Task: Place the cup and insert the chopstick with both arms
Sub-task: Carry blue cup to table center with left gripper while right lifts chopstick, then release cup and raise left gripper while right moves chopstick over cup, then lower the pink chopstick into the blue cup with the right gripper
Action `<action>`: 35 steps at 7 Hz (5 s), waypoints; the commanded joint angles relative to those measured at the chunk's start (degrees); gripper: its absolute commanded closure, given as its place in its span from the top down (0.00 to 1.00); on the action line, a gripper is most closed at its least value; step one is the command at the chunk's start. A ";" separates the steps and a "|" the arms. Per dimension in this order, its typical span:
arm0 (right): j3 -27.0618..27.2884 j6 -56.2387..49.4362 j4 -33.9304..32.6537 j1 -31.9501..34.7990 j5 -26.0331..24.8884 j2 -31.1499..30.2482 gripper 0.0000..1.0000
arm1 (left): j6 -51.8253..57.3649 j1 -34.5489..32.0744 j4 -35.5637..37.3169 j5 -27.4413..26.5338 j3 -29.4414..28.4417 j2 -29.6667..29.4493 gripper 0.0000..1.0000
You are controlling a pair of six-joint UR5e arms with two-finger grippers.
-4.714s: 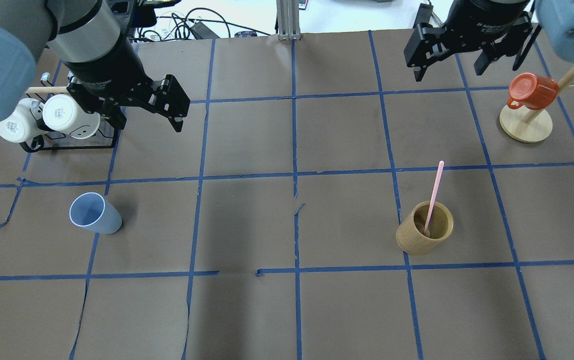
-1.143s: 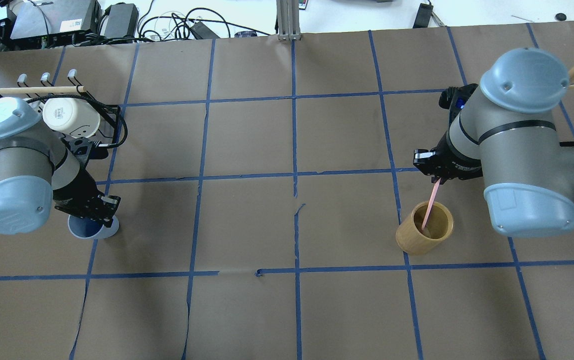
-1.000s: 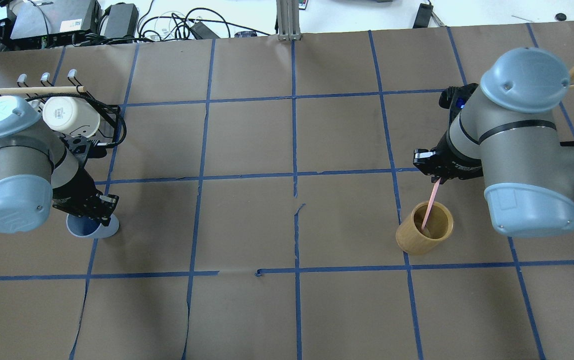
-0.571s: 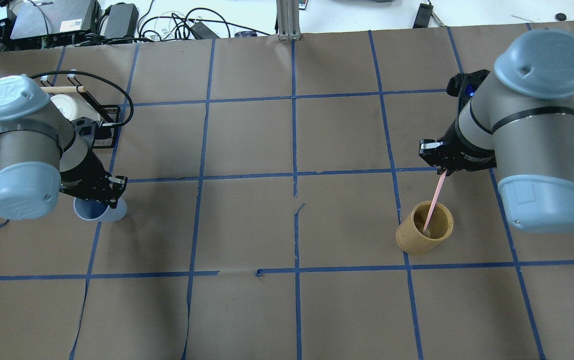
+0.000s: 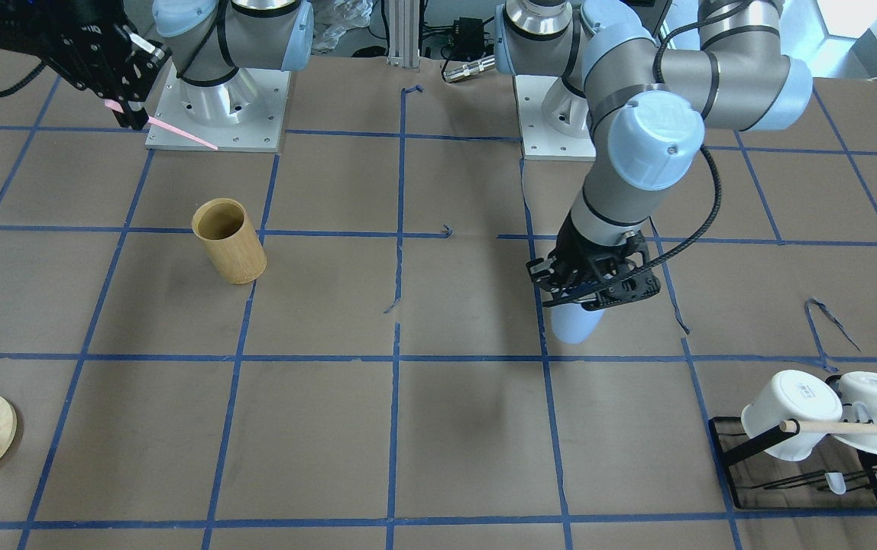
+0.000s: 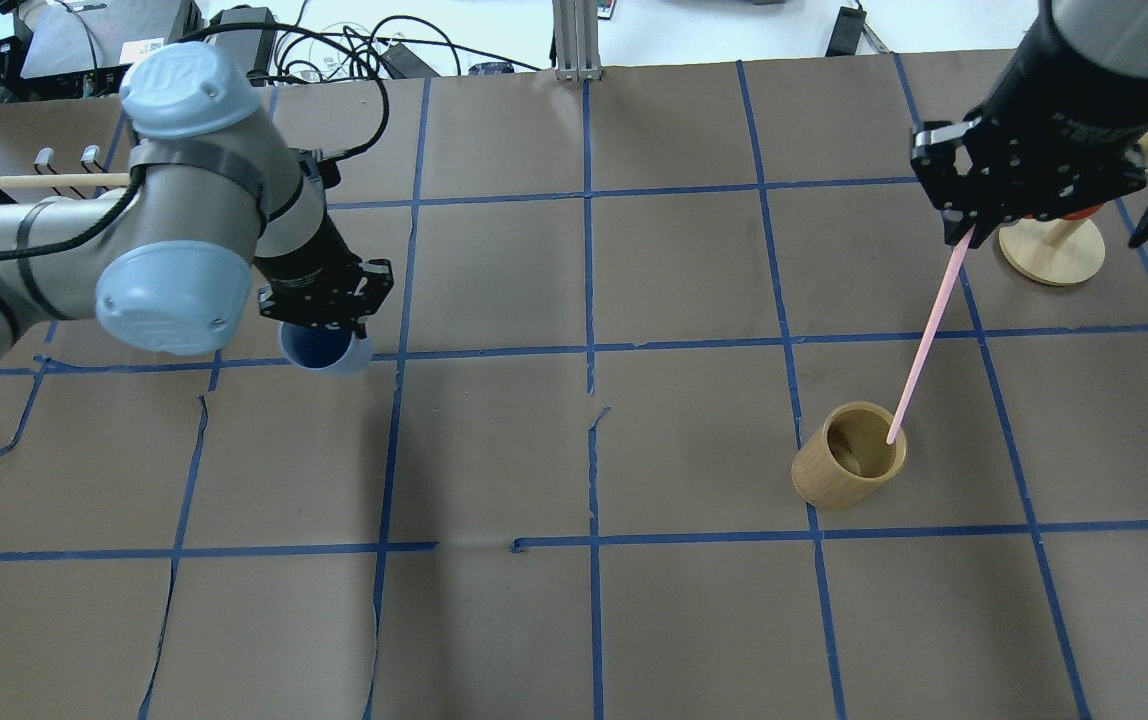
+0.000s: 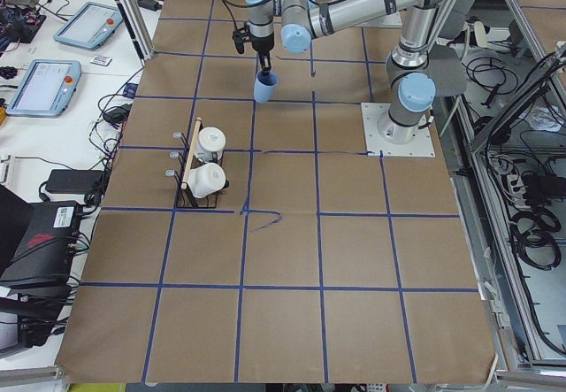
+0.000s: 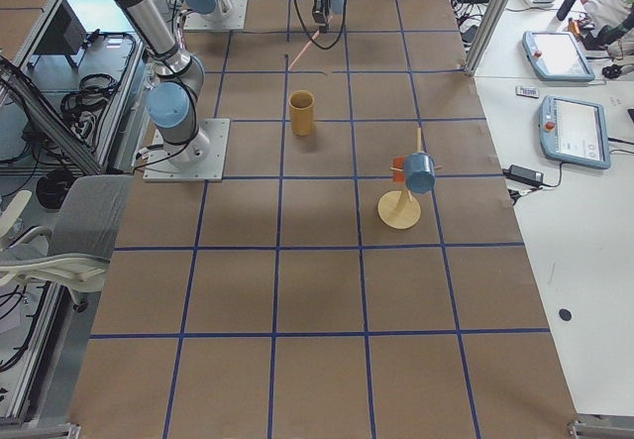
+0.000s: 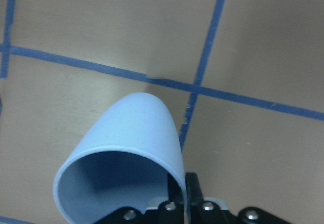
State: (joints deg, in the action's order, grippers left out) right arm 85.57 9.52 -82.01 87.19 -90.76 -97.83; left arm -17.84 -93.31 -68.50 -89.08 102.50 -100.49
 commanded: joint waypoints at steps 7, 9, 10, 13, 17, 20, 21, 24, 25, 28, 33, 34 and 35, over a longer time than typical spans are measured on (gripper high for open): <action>-3.92 5.07 -22.39 11.51 -0.30 12.40 0.00 | -22.68 -16.82 -0.41 7.87 -27.27 -24.49 0.00; -3.92 5.07 -22.49 11.51 -0.56 12.76 0.00 | -22.50 -16.82 -0.41 7.61 -27.44 -25.11 0.99; -3.92 5.24 -22.49 11.51 -0.56 12.76 0.00 | -21.98 -16.82 -0.32 7.26 -27.53 -25.02 1.00; -3.83 5.86 -22.58 11.86 -0.56 12.76 0.00 | -21.45 -14.55 -6.94 5.86 -30.85 -21.00 1.00; -0.68 8.49 -35.10 16.23 -0.73 15.91 0.00 | 3.90 -5.50 -27.26 5.41 -30.52 -7.13 0.98; -0.23 12.53 -45.23 20.11 -3.64 20.82 0.00 | 13.35 -0.58 -34.25 1.28 -24.50 4.30 0.98; -0.14 12.97 -48.91 20.56 -3.72 23.28 0.00 | 13.79 0.05 -31.55 -0.20 -21.15 6.94 1.00; 2.39 18.52 -49.21 22.67 -3.64 25.06 0.00 | 14.15 1.02 -28.18 -0.39 -19.80 8.11 1.00; 5.10 18.52 -49.82 22.76 -3.55 25.23 0.00 | 14.15 1.46 -27.83 -0.22 -19.88 8.03 1.00; 7.68 18.52 -53.52 22.76 -3.81 26.37 0.00 | 14.15 1.64 -27.57 -0.22 -19.80 7.85 1.00; 4.86 18.52 -55.27 22.41 -7.06 28.31 0.00 | 14.15 1.64 -27.04 -0.30 -19.88 7.85 1.00; 5.65 18.69 -55.45 22.49 -7.06 28.40 0.00 | 14.15 1.64 -27.04 -0.30 -19.88 7.85 1.00; 6.61 18.52 -56.15 22.49 -7.06 28.40 0.00 | 14.15 1.64 -27.04 -0.30 -19.80 7.85 1.00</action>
State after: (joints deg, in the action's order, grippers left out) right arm 91.18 28.11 -137.53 109.66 -97.77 -69.48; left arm -3.69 -91.67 -95.54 -89.38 82.64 -92.63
